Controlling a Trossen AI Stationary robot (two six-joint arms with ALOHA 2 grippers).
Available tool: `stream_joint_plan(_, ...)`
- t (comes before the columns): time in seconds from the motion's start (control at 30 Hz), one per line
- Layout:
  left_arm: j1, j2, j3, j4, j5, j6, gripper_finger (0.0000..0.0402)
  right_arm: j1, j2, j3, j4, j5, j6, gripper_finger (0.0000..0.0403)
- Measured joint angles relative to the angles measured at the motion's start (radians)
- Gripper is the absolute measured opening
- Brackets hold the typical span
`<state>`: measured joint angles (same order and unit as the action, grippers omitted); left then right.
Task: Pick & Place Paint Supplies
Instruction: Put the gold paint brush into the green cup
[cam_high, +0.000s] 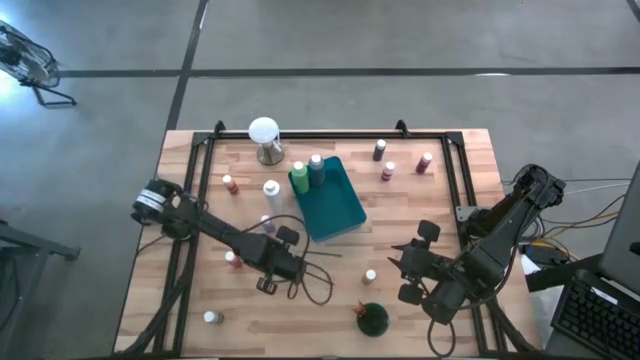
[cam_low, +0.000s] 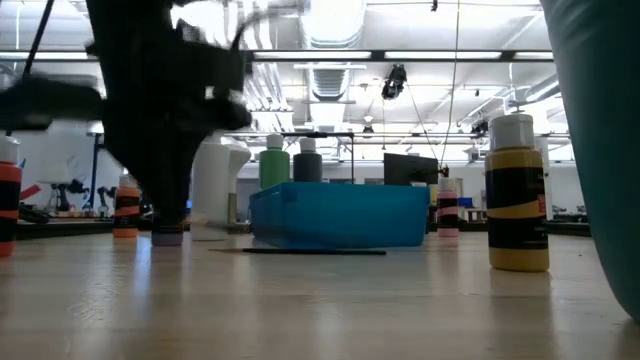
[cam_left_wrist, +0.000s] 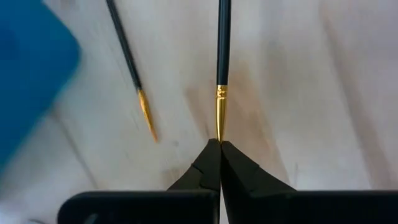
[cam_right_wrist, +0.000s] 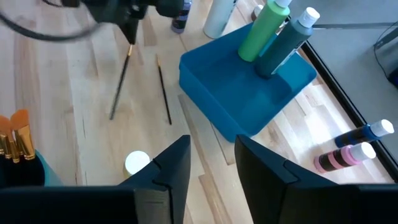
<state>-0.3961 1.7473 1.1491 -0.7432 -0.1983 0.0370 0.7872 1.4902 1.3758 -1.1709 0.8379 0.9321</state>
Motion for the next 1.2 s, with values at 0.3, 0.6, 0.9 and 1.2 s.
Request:
stream_joint_plan(0.3, -0.215, -0.003, 0.181, -0.14, -0.54, 0.313, 0.0001, 0.0, -0.004, 0.0, 0.005, 0.006, 0.044, 0.0156)
stream_joint_plan(0.6, -0.336, -0.003, 0.206, 0.159, -1.147, 1.125, 0.0, -0.061, -0.01, 0.0, 0.235, -0.028, -0.029, 0.0178)
stream_joint_plan(0.9, -0.306, -0.005, 0.23, 0.264, -1.142, 1.319, 0.0, -0.159, -0.003, 0.0, 0.544, -0.188, -0.305, 0.0181)
stream_joint_plan(1.2, -0.286, -0.005, 0.254, 0.264, -1.135, 1.329, 0.0, -0.288, 0.0, -0.078, 0.782, -0.442, -0.394, 0.0158)
